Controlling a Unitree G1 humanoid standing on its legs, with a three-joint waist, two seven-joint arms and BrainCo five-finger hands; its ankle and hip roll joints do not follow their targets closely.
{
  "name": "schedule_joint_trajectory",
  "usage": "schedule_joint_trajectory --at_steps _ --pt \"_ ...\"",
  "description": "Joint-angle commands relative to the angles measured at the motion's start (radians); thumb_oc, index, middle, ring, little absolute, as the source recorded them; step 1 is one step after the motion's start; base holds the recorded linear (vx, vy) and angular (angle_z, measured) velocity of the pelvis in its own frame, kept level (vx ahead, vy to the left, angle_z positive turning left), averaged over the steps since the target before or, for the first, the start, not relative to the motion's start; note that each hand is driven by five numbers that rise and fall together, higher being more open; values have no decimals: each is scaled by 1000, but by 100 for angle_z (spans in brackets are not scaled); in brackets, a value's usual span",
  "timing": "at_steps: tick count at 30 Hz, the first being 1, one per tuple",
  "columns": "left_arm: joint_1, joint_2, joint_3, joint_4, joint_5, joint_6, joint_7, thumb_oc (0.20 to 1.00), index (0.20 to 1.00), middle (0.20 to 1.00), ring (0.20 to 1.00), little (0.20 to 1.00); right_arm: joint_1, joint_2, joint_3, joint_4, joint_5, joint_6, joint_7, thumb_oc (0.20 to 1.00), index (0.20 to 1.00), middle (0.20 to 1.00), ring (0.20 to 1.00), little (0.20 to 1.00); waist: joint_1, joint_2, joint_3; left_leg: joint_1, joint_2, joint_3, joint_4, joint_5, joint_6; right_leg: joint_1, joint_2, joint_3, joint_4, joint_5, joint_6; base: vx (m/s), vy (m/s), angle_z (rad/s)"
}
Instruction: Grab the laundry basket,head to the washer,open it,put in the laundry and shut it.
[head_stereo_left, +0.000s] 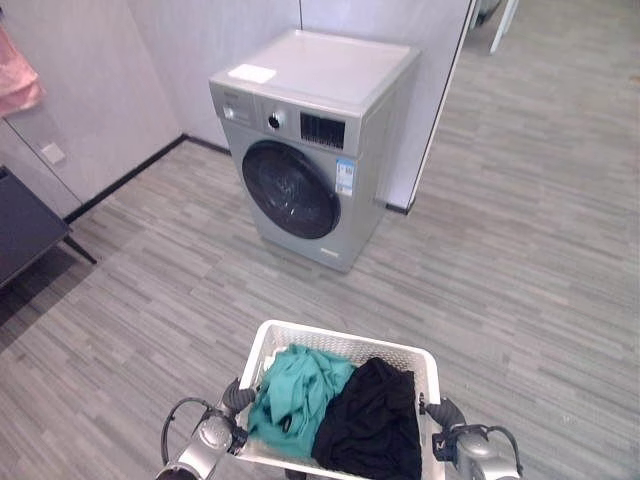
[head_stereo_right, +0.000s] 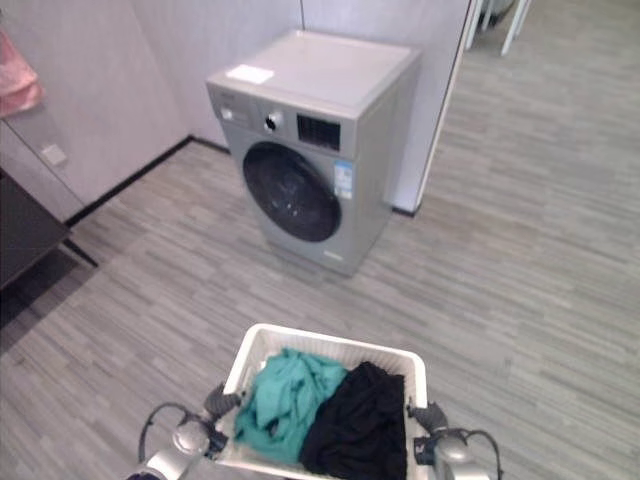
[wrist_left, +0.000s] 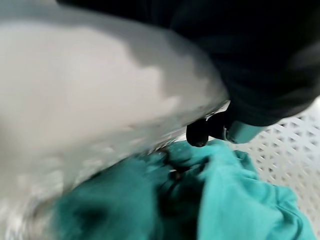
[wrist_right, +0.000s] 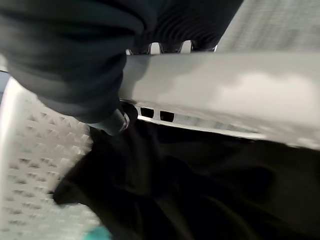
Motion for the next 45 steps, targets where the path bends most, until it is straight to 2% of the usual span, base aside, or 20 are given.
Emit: schedule_joint_trajectory --at_steps 1,11,12,17,19,20,22,23,25,26,28,29,31,33,37,40,41,43,44,45 --pt "-159 -21 104 -71 -40 -86 29 200 200 200 200 200 -16 -37 -38 -199 1 -80 27 200 200 200 200 200 10 6 8 13 140 53 6 -15 -114 -78 -57 -61 0 69 78 0 0 0" --pt "-115 39 199 -254 -53 -98 36 200 200 200 200 200 12 -129 -148 -457 -27 -98 -4 200 200 200 200 200 27 -21 57 -34 138 37 15 -14 -108 -110 -68 -61 0 78 90 -46 33 3" --pt "-125 61 226 -302 -45 -103 42 200 200 200 200 200 29 -150 -196 -521 -26 -96 -14 200 200 200 200 200 28 -41 83 -107 134 41 146 -57 -112 -106 -91 -81 0 83 89 -73 95 31" --pt "-77 113 300 -453 -10 -101 19 200 200 200 200 200 66 -176 -286 -651 -45 -83 -4 200 200 200 200 200 32 -45 80 -125 109 39 230 -135 -93 -76 -123 -104 0 82 102 44 194 40" --pt "-69 152 332 -508 27 -89 6 200 200 200 200 200 74 -190 -328 -700 -63 -76 7 200 200 200 200 200 36 -46 73 -119 88 31 248 -167 -66 -70 -148 -106 44 74 110 143 353 4" --pt "-74 192 358 -572 60 -81 -13 200 200 200 200 200 75 -206 -375 -738 -97 -70 10 200 200 200 200 200 43 -43 66 -97 60 23 237 -184 -34 -95 -170 -107 175 50 104 139 325 7" --pt "-77 212 372 -609 72 -75 -20 200 200 200 200 200 73 -209 -395 -758 -99 -66 14 200 200 200 200 200 44 -42 65 -83 43 19 228 -187 -20 -121 -176 -111 259 57 102 129 315 26" --pt "-97 249 388 -638 86 -62 -14 200 200 200 200 200 58 -212 -408 -778 -99 -63 19 200 200 200 200 200 40 -35 76 -55 28 20 209 -186 1 -180 -185 -130 425 94 109 105 278 30" --pt "-105 266 398 -656 89 -57 -12 200 200 200 200 200 58 -217 -412 -783 -106 -63 23 200 200 200 200 200 38 -30 81 -31 23 33 199 -197 7 -198 -203 -165 484 104 112 151 239 29" --pt "-145 289 398 -675 94 -53 -21 200 200 200 200 200 58 -230 -438 -796 -115 -58 29 200 200 200 200 200 29 -25 84 13 11 26 163 -192 3 -239 -191 -210 531 107 104 129 121 37" --pt "-149 288 396 -674 94 -52 -21 200 200 200 200 200 58 -230 -441 -796 -115 -58 30 200 200 200 200 200 27 -24 86 15 11 23 158 -189 2 -237 -191 -214 531 107 103 172 81 56" --pt "-212 292 378 -658 78 -65 -13 200 200 200 200 200 52 -250 -473 -791 -105 -59 10 200 200 200 200 200 3 -23 81 55 -2 -6 121 -189 -12 -264 -140 -212 410 69 87 210 44 64" --pt "-245 290 370 -644 79 -66 0 200 200 200 200 200 41 -255 -478 -782 -104 -61 -1 200 200 200 200 200 -12 -23 81 78 -9 -21 106 -194 -13 -293 -110 -198 366 68 82 293 65 89" --pt "-308 286 356 -601 95 -60 37 200 200 200 200 200 1 -294 -477 -781 -119 -66 -20 200 200 200 200 200 -36 -37 82 133 -35 -39 93 -221 -13 -362 -66 -182 235 124 94 360 65 50" --pt "-373 281 341 -498 60 -48 68 200 200 200 200 200 -65 -325 -433 -774 -175 -69 -66 200 200 200 200 200 -25 -51 67 210 -60 -6 110 -299 -12 -331 -46 -389 162 153 117 289 52 -13" --pt "-372 273 342 -475 52 -39 63 200 200 200 200 200 -52 -323 -431 -792 -188 -62 -63 200 200 200 200 200 -33 -53 40 237 -66 15 132 -339 -5 -297 -30 -419 156 128 93 278 13 -17" --pt "-371 259 337 -449 43 -43 67 200 200 200 200 200 -40 -328 -437 -797 -192 -65 -72 200 200 200 200 200 -55 -35 18 230 -51 13 228 -321 -41 -273 6 -360 142 102 56 333 7 -8" --pt "-379 251 336 -435 40 -49 76 200 200 200 200 200 -20 -333 -456 -819 -183 -71 -74 200 200 200 200 200 -76 -27 13 194 -2 42 415 -242 -125 -234 25 -338 127 101 31 313 -38 1" --pt "-380 250 335 -434 40 -51 77 200 200 200 200 200 -16 -332 -459 -823 -183 -69 -73 200 200 200 200 200 -75 -24 14 181 8 39 442 -251 -134 -233 32 -340 122 102 26 116 -74 -14" --pt "-368 249 344 -441 42 -52 76 200 200 200 200 200 -3 -334 -465 -842 -185 -72 -72 200 200 200 200 200 -78 -32 21 150 30 74 534 -185 -150 -214 23 -351 116 110 5 127 -85 -14"
